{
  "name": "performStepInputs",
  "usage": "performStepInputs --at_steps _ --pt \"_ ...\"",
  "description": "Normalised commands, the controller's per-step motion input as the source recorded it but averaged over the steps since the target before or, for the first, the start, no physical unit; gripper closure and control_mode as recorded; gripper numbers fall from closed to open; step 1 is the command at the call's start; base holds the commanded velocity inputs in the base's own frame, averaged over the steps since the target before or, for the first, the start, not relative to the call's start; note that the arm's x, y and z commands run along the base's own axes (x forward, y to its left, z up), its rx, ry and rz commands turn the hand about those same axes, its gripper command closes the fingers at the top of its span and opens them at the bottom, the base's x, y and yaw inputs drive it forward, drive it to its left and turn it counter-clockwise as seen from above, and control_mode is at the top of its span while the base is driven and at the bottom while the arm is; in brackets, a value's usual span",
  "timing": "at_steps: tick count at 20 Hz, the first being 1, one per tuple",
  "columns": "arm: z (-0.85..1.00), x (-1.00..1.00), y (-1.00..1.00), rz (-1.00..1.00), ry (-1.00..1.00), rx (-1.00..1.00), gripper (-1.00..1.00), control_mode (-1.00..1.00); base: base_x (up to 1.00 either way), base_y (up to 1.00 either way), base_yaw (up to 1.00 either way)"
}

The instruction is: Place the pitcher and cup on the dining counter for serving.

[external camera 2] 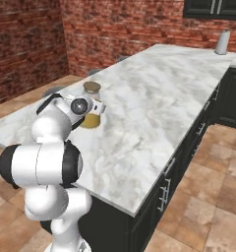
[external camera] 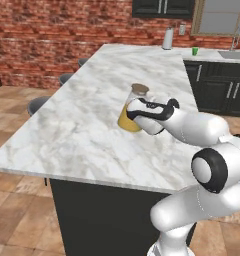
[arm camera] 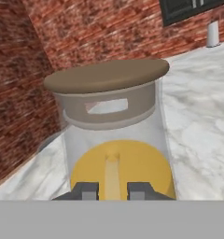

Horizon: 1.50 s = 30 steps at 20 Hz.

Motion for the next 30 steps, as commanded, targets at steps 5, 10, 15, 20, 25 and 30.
performStepInputs --at_steps 5,10,15,20,25,30 --pt "-0.65 0.25 0.0 0.06 0.07 0.0 1.0 -1.0 0.0 0.0 0.0" --pt "-0.52 0.1 0.06 0.06 0.05 0.0 1.0 -1.0 0.0 0.0 0.0" --pt "-0.51 0.0 0.01 0.04 0.05 -0.01 1.0 -1.0 0.0 0.0 0.0" --pt "-0.39 -0.1 0.0 0.05 0.02 -0.04 1.0 -1.0 0.0 0.0 0.0" --pt "-0.22 -0.16 0.0 0.05 0.06 -0.08 -1.0 -1.0 0.0 0.0 0.0" --pt "0.0 -0.05 0.02 0.02 0.03 -0.03 -1.0 -1.0 0.0 0.0 0.0"
